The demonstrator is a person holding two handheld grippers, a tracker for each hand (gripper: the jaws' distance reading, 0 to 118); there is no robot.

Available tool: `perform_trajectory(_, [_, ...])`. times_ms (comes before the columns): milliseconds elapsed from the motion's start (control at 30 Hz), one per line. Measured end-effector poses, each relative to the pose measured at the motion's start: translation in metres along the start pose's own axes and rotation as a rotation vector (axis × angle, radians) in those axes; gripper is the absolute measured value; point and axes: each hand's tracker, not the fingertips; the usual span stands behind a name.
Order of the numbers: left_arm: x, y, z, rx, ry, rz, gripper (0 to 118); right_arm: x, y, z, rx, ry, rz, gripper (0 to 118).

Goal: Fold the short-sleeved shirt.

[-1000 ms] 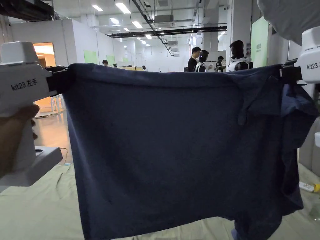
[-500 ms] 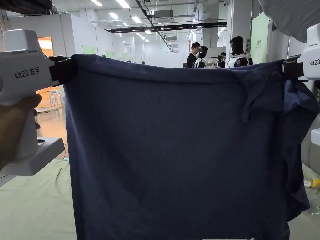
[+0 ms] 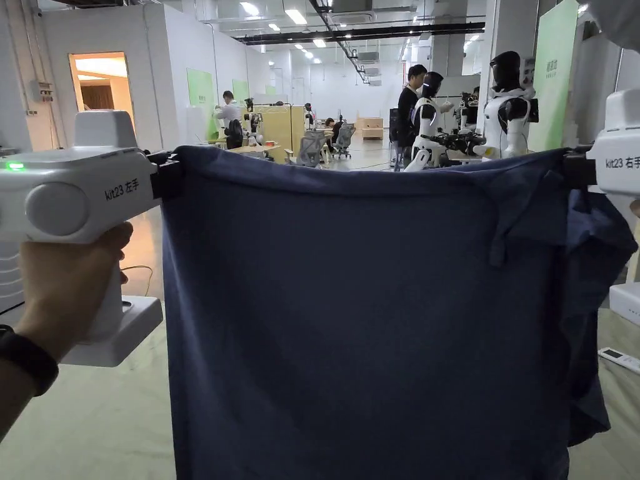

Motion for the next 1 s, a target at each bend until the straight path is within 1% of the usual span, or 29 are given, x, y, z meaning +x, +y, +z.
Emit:
perform_trajectory(33, [0.000, -0.003, -0.006, 0.008, 0.007, 0.001, 10, -0.001, -0.001, -0.011, -0.003, -0.002, 0.004, 5])
perform_trajectory(67, [0.001, -0.005, -0.014, 0.008, 0.020, 0.008, 10, -0.005, -0.001, 0.007, -0.034, 0.046, -0.020, 5])
perform_trajectory(100, [0.001, -0.008, -0.021, 0.007, 0.029, 0.012, 10, -0.004, -0.001, 0.007, -0.038, 0.049, -0.020, 5])
perform_trajectory(167, [-0.002, -0.011, -0.032, 0.010, 0.045, 0.007, 10, -0.004, -0.002, 0.002, -0.013, 0.055, 0.000, 5])
perform_trajectory(267, [-0.006, -0.015, -0.051, 0.000, 0.046, 0.013, 10, -0.020, 0.000, -0.062, -0.010, 0.031, 0.025, 5])
perform_trajectory(367, [-0.006, -0.019, -0.079, -0.015, 0.055, -0.015, 10, -0.024, 0.001, -0.096, -0.017, 0.024, 0.113, 5])
perform_trajectory(400, [-0.005, -0.021, -0.089, -0.023, 0.062, -0.022, 10, -0.024, 0.000, -0.108, -0.005, 0.034, 0.127, 5])
perform_trajectory(500, [-0.004, -0.033, -0.119, -0.045, 0.070, -0.009, 10, -0.031, -0.003, -0.130, -0.019, 0.024, 0.125, 5])
perform_trajectory(567, [-0.005, -0.041, -0.135, -0.045, 0.072, 0.008, 10, -0.032, -0.009, -0.153, -0.031, 0.012, 0.137, 5])
perform_trajectory(700, [-0.002, -0.053, -0.158, -0.068, 0.076, 0.005, 10, -0.036, -0.018, -0.187, -0.052, -0.010, 0.117, 5])
perform_trajectory(733, [-0.001, -0.057, -0.163, -0.068, 0.077, -0.006, 10, -0.036, -0.011, -0.156, -0.058, -0.013, 0.114, 5])
perform_trajectory(800, [0.003, -0.067, -0.178, -0.081, 0.096, -0.044, 10, -0.036, -0.012, -0.156, -0.070, -0.017, 0.110, 5])
perform_trajectory(833, [0.004, -0.069, -0.179, -0.073, 0.105, -0.047, 10, -0.036, -0.012, -0.156, -0.070, -0.013, 0.106, 5])
perform_trajectory(867, [0.004, -0.070, -0.180, -0.076, 0.125, -0.070, 10, -0.048, -0.023, -0.178, -0.116, 0.032, 0.118, 5])
perform_trajectory(967, [0.006, -0.088, -0.184, -0.096, 0.112, -0.044, 10, -0.052, -0.025, -0.185, -0.114, 0.036, 0.151, 5])
perform_trajectory(1000, [0.005, -0.100, -0.183, -0.101, 0.110, -0.025, 10, -0.061, -0.041, -0.195, -0.106, 0.090, 0.140, 5])
